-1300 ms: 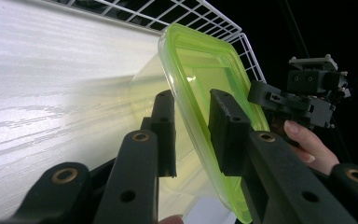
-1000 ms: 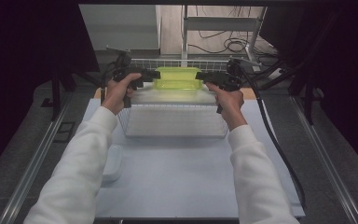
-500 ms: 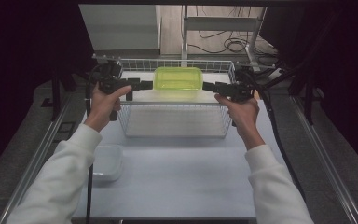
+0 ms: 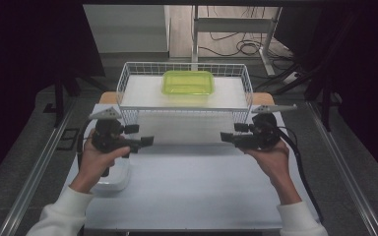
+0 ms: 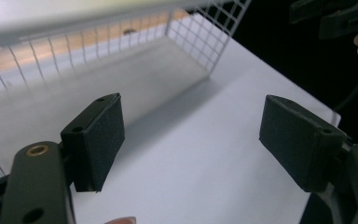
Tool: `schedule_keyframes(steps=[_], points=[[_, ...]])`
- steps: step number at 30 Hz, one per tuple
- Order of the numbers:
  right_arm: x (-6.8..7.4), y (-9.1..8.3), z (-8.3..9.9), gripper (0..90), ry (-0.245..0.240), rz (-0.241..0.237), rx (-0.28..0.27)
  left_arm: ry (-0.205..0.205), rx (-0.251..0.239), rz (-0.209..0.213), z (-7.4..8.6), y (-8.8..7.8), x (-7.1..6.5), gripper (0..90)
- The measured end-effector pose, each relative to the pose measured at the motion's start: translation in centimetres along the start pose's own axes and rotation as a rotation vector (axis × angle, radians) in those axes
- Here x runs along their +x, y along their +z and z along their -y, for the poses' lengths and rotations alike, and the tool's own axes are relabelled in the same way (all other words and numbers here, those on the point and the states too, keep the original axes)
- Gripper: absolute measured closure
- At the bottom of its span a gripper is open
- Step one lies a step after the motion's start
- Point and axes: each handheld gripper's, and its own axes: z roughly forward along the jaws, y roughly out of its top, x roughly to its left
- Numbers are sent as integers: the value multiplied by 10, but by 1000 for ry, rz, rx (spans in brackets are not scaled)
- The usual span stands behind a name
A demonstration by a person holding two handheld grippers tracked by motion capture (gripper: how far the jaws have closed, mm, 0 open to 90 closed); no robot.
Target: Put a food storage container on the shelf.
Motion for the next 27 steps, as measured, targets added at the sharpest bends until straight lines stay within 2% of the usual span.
schedule_keyframes(steps=[3,5,6,7,8,10,11,12,13,14,15,16,17,19,27], points=[[5,-4,23,288,-17,-10,25,34,45,-9,25,5,-9,215],[7,-5,35,293,-19,-17,32,36,55,-7,30,6,-10,214],[7,-5,35,293,-19,-17,32,31,57,-1,34,6,-10,214],[8,-5,47,296,-22,-24,42,12,61,12,43,5,-9,215],[8,-5,47,296,-22,-24,42,12,61,12,43,5,-9,215],[9,-4,65,299,-17,-31,59,4,65,10,50,4,-9,217],[9,-3,71,299,-9,-38,68,-3,68,12,58,3,-10,218],[9,-3,71,299,-9,-38,68,-3,68,12,58,3,-10,219],[9,0,81,299,-5,-47,98,-2,75,7,65,2,-12,220],[9,0,81,299,-5,-47,98,-2,75,7,65,2,-12,221],[9,3,90,299,6,-62,103,-1,87,-2,71,4,-13,222],[9,3,90,299,6,-62,103,-1,87,-2,71,4,-13,222],[8,7,97,299,30,-84,112,5,97,-5,75,6,-16,223],[9,12,102,299,37,-83,119,9,102,-6,77,7,-17,223],[15,20,105,285,13,-79,112,29,135,-18,83,15,-20,223]])
